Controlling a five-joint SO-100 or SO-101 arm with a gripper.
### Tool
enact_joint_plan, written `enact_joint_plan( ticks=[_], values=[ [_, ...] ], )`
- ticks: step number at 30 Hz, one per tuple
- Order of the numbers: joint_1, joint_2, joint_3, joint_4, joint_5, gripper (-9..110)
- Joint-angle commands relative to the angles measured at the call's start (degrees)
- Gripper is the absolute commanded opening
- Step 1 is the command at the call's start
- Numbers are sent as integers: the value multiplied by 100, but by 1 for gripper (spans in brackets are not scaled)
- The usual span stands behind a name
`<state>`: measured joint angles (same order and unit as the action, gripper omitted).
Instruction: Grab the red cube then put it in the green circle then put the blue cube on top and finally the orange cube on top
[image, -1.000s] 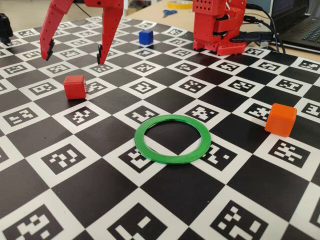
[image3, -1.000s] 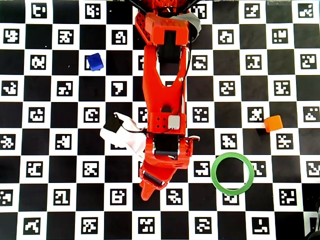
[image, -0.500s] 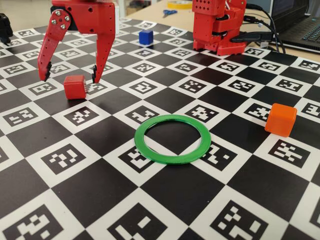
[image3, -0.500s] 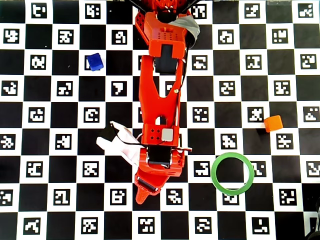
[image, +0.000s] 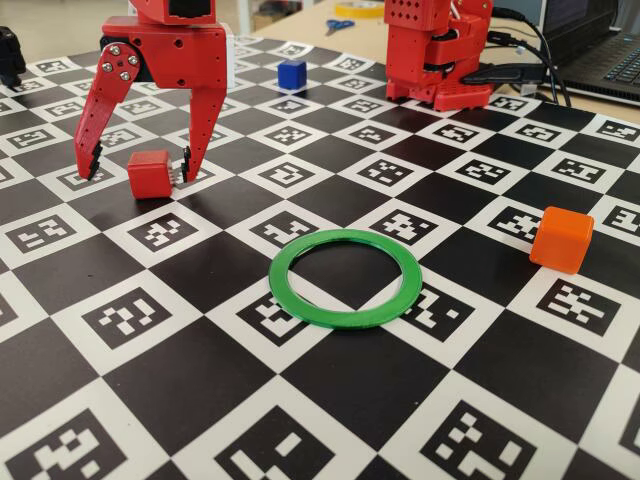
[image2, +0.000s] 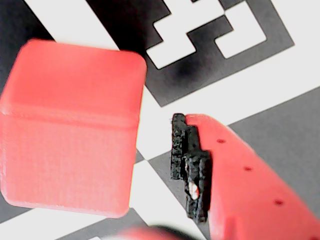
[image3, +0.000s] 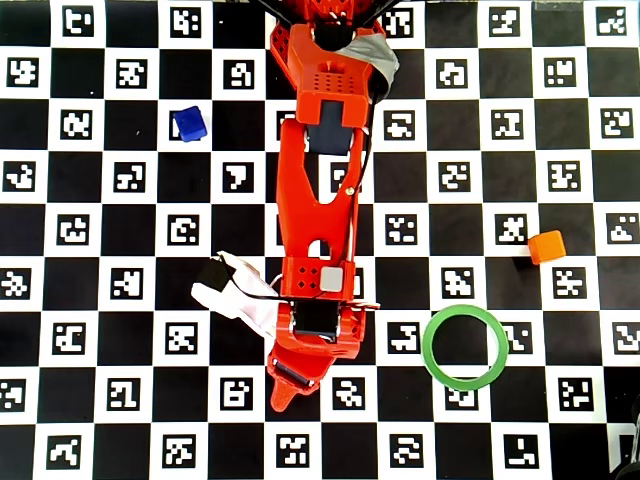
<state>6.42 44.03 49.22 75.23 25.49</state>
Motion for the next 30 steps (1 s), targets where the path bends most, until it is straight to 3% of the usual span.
enact_joint_plan(
  ticks=[1,8,15,30],
  values=[
    [62,202,-431,-105,-79,42],
    [53,229,-308,-211,-79,35],
    [44,316,-18,-422,-44,20],
    [-9,940,554,-580,-431,10]
  ],
)
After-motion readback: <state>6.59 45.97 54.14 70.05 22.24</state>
